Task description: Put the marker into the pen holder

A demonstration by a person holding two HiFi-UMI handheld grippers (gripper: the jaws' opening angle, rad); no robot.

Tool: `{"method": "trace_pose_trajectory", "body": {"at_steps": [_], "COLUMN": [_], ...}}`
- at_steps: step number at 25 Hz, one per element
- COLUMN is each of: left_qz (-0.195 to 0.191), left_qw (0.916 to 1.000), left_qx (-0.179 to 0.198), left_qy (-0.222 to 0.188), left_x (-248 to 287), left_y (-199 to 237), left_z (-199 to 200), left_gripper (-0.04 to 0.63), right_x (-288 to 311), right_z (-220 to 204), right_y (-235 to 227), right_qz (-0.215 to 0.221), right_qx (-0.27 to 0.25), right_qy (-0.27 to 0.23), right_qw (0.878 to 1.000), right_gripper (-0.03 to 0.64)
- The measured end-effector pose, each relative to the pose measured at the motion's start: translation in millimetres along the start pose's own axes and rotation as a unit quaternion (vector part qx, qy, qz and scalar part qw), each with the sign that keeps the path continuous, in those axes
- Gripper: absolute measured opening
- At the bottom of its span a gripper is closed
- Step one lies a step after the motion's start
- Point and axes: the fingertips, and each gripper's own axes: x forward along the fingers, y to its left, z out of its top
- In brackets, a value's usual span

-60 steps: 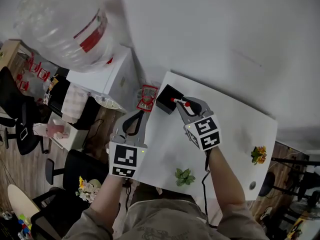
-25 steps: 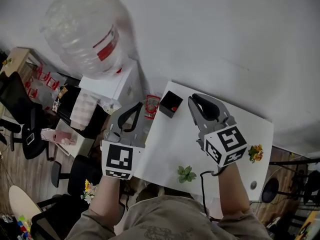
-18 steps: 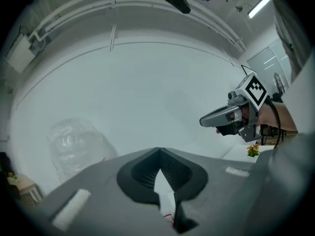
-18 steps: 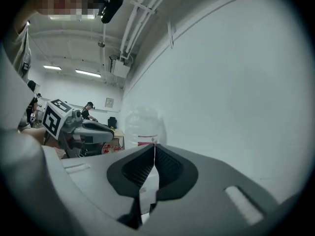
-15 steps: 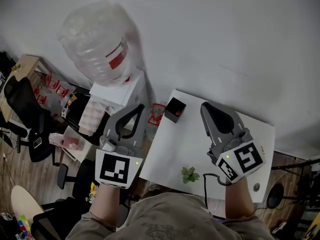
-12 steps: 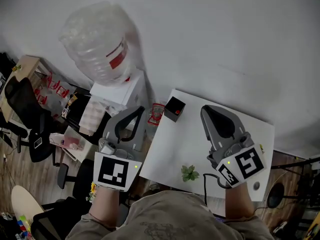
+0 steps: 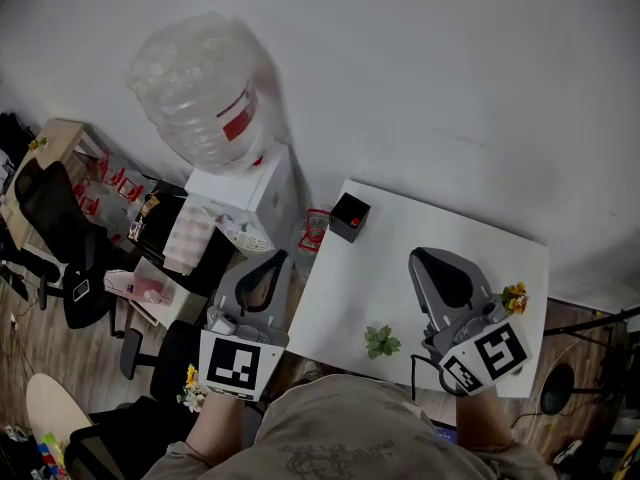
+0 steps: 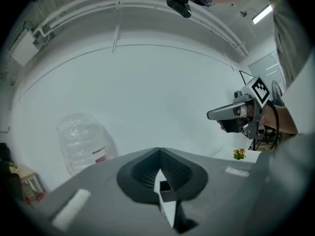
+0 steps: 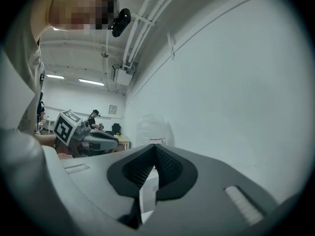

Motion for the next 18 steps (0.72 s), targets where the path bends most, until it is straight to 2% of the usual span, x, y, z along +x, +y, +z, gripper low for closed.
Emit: {"method": "trace_pose_trajectory", "body": {"at_steps": [4,12,18], "left_qz": [0.0,-0.004,-0.002], "left_qw": [0.9997,0.9997,0.9995], "left_qx": [-0.009,0.017,0.018], "left_qy": [0.022,0.016,0.027], "left_x": [-9.8,-17.7,-24.0], "left_y": [-5.9,-11.3,-16.4], "left_z": [-15.3,-2.6,-10.1], "left_gripper": [0.0,0.0,0.0], "right_x": [-10.1,-15.4,-23.8], "right_z": [-13.1,-8.9,-11.8], "right_y": [2.3,14.6,18.2], "right_qz": [-0.001,0.007,0.009], "right_qx": [0.006,-0.001,0.001], "right_qy": [0.019,0.02,0.02], "right_qw": [1.0,1.0,1.0], "right_gripper": [0.028,0.028,0.028]}}
